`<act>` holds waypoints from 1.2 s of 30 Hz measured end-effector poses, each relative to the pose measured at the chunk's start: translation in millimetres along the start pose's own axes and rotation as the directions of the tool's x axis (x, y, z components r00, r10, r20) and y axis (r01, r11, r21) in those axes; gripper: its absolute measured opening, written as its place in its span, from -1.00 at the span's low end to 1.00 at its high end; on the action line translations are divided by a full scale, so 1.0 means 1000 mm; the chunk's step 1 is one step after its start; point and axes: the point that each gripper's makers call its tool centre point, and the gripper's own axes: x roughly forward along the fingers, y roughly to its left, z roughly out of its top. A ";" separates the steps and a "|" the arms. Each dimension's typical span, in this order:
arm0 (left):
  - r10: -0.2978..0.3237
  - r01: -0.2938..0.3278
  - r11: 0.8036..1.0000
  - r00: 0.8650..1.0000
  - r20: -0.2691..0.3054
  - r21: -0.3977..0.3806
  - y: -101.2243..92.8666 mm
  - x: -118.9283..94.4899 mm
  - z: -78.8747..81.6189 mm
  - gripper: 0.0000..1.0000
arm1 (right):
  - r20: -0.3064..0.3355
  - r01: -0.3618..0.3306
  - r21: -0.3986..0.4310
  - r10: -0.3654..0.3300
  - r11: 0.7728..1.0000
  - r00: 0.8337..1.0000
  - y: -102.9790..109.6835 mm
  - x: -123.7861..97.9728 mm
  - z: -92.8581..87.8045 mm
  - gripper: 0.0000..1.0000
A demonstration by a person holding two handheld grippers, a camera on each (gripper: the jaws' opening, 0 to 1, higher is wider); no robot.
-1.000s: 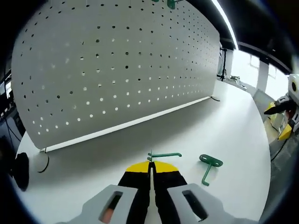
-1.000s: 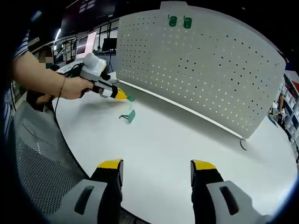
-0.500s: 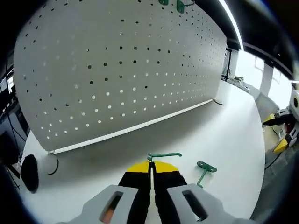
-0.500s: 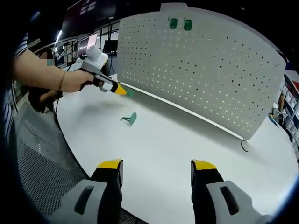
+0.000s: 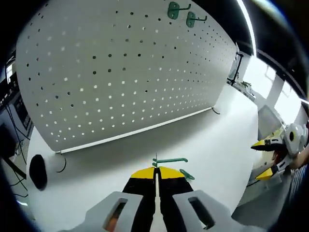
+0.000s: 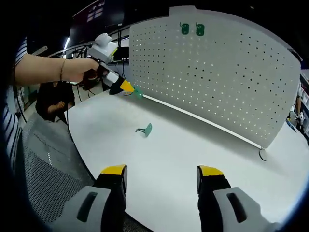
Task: Insert the hook assembly into the mounting plate slot until the hook locks in place.
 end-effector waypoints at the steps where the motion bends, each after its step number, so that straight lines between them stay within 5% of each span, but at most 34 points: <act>1: -0.013 0.013 1.000 1.000 -0.003 -0.024 -0.007 -0.004 0.000 -0.98 | 0.013 -0.016 0.010 0.015 1.000 1.000 0.002 0.001 0.007 0.04; 10: -0.121 0.114 0.985 0.991 -0.052 -0.129 -0.051 -0.024 -0.011 -0.98 | 0.079 -0.153 -0.119 0.163 0.981 0.984 0.037 0.019 0.057 -0.16; 18: -0.192 0.173 0.971 0.976 -0.107 -0.168 -0.076 -0.037 -0.021 -0.98 | 0.071 -0.237 -0.201 0.256 0.950 0.964 0.068 0.027 0.068 -0.28; 25: -0.272 0.238 0.953 0.944 -0.185 -0.186 -0.101 -0.045 -0.035 -0.98 | 0.077 -0.271 -0.276 0.302 0.922 0.950 0.083 0.032 0.084 -0.48; 36: -0.337 0.291 0.929 0.921 -0.196 -0.228 -0.115 -0.056 -0.038 -0.98 | 0.066 -0.290 -0.368 0.336 0.884 0.940 0.096 0.036 0.091 -0.67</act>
